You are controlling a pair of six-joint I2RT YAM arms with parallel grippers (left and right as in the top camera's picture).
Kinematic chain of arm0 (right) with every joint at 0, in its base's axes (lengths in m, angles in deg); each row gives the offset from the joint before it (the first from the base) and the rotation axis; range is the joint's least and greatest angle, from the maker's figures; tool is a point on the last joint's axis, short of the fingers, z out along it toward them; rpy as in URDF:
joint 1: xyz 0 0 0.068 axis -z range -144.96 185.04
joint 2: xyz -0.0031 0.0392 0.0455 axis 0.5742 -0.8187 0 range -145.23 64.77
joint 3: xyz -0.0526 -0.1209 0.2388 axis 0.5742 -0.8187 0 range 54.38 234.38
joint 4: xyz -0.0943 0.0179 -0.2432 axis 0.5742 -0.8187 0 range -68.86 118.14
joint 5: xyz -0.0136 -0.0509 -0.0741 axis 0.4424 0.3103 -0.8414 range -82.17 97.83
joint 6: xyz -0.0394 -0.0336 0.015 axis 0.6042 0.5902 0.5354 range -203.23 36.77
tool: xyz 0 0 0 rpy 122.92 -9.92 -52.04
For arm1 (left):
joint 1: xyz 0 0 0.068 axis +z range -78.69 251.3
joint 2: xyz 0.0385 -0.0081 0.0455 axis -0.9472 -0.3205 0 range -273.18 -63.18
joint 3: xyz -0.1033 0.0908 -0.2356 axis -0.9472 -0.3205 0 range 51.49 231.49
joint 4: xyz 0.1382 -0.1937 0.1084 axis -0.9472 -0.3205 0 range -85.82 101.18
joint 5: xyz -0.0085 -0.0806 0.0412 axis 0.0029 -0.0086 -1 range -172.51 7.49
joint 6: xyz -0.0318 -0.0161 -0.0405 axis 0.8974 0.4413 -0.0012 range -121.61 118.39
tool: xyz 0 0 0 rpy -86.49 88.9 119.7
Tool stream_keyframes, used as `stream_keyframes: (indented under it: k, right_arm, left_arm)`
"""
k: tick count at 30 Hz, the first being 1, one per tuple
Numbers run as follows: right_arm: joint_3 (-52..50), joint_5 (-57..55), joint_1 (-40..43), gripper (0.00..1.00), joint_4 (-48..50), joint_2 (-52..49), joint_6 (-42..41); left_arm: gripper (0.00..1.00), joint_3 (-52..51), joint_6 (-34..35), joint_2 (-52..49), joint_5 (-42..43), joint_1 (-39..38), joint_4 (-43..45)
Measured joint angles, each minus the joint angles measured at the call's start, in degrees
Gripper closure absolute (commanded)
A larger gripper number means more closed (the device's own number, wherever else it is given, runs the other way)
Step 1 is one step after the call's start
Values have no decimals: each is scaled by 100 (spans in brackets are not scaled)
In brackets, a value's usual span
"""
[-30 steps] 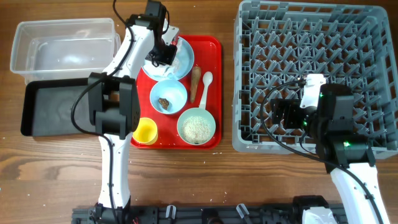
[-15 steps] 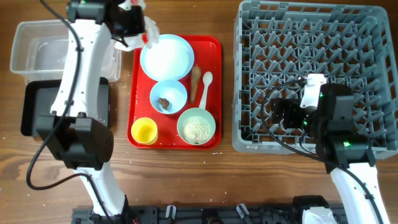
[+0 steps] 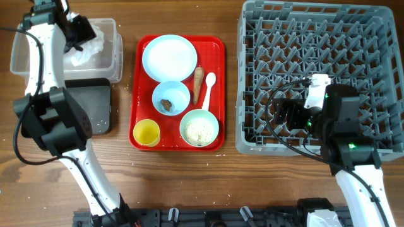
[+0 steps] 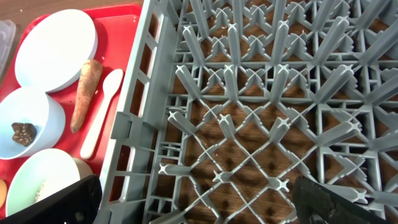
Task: Sort waste into correct bins and load items into the dishwasher rack
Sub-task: 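Carry the tissue with the left gripper and drop it into the clear bin, then grasp the light-blue bowl with the left gripper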
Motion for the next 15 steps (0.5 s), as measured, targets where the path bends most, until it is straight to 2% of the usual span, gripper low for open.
stream_keyframes:
  k: [6,10,15]
  right_arm:
    - [0,0,0,0,42,0,-2]
    - [0,0,0,0,98,0,-142]
    - [0,2,0,0,297,0,-603]
  left_arm:
    - [0,0,9,28,24,74,-52]
    - [0,0,7,267,323,63,-177]
    - [0,2,4,994,984,-155,-896]
